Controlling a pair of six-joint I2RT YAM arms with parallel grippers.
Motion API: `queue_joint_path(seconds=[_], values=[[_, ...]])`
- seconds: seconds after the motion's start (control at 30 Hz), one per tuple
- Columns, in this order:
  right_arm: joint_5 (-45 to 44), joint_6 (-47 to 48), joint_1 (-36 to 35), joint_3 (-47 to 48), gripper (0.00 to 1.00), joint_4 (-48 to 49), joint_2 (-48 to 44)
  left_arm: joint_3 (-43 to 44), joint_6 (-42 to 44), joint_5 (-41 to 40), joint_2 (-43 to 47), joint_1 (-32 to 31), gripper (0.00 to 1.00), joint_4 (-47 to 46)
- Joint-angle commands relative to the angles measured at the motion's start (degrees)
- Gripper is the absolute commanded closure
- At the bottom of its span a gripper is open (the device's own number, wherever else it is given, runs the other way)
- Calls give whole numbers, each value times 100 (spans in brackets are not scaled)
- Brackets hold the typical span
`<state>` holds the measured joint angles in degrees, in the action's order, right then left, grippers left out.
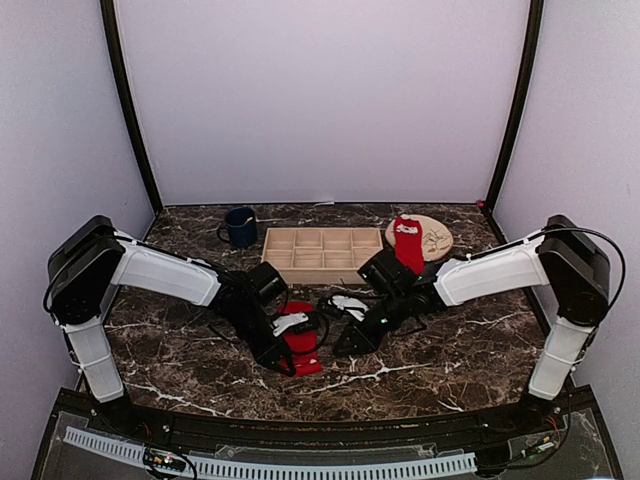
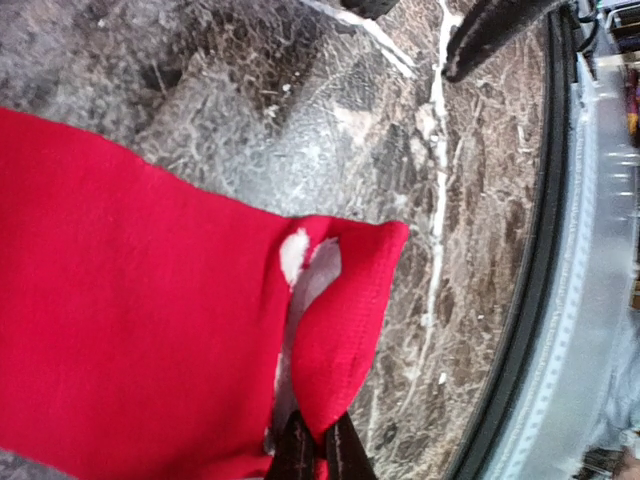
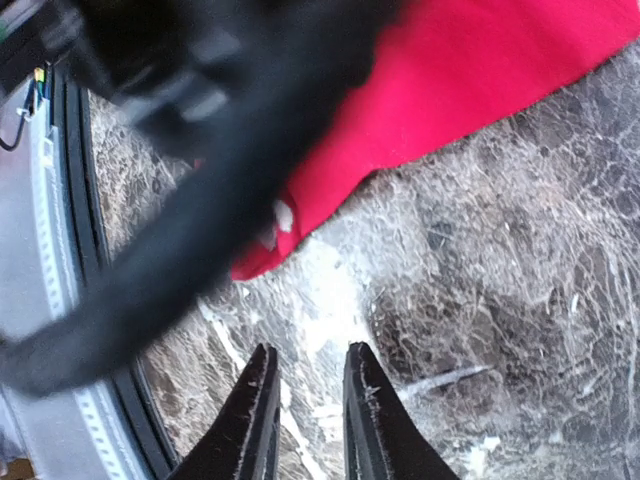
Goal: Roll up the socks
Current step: Roll the sock at the center of the board.
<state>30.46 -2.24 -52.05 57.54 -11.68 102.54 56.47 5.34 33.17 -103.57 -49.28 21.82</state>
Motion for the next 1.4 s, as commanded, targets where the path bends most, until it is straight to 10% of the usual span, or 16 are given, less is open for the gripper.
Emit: queue_joint_path(seconds=[0.0,0.5,1.37], values=[[-579,116,-268,-267,79,704,-322,217,101,1029,-321,149,100,648],[-2130,740,-1449,-810,81,1345,-857,456,274,1913,-851,517,100,1094],[-2130,740,-2427,-295,81,1081,-220,717,660,2591,-1464,823,100,1699]])
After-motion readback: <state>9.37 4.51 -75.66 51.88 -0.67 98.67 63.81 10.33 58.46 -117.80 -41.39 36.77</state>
